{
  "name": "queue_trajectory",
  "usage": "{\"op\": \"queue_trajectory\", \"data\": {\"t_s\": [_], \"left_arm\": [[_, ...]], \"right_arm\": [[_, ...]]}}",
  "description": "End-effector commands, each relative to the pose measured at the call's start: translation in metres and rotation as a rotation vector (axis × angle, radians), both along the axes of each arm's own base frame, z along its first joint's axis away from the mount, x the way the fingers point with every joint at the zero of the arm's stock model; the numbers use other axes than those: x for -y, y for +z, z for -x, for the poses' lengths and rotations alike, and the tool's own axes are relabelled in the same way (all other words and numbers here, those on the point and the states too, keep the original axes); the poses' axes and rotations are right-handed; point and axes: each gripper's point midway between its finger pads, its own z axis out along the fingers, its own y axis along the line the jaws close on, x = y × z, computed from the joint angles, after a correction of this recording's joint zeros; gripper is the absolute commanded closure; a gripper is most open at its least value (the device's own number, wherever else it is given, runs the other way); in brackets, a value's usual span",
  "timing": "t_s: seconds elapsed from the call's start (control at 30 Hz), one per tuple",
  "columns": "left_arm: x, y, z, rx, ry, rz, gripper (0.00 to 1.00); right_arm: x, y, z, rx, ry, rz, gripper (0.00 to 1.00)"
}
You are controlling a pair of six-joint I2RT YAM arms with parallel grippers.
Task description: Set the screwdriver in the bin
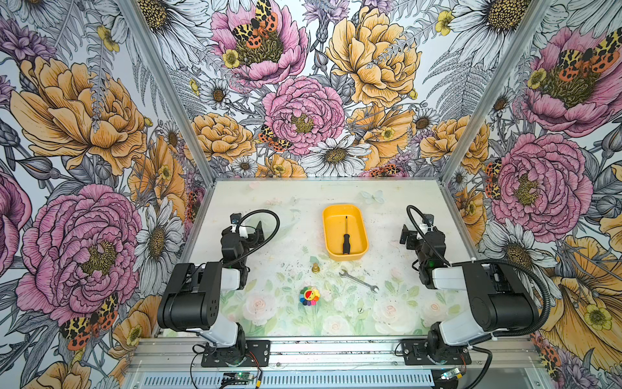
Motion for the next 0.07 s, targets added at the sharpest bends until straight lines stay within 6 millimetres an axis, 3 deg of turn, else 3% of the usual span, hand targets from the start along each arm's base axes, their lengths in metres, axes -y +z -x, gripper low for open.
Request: {"op": "queue_trajectory", "data": {"t_s": [0.0,0.03], "left_arm": [[-0.0031,0.0051,-0.0018,0.017,0.017,0.001,0.01],[-0.0031,0.0048,-0.0016,0.016,0.017,0.000,0.01]], "right_arm": [[0.0004,0.0096,-0.0067,0.030,0.002,-0.014,0.01],[0.0003,0.0100,-0.0069,0.031,0.002,-0.014,0.01]]}}
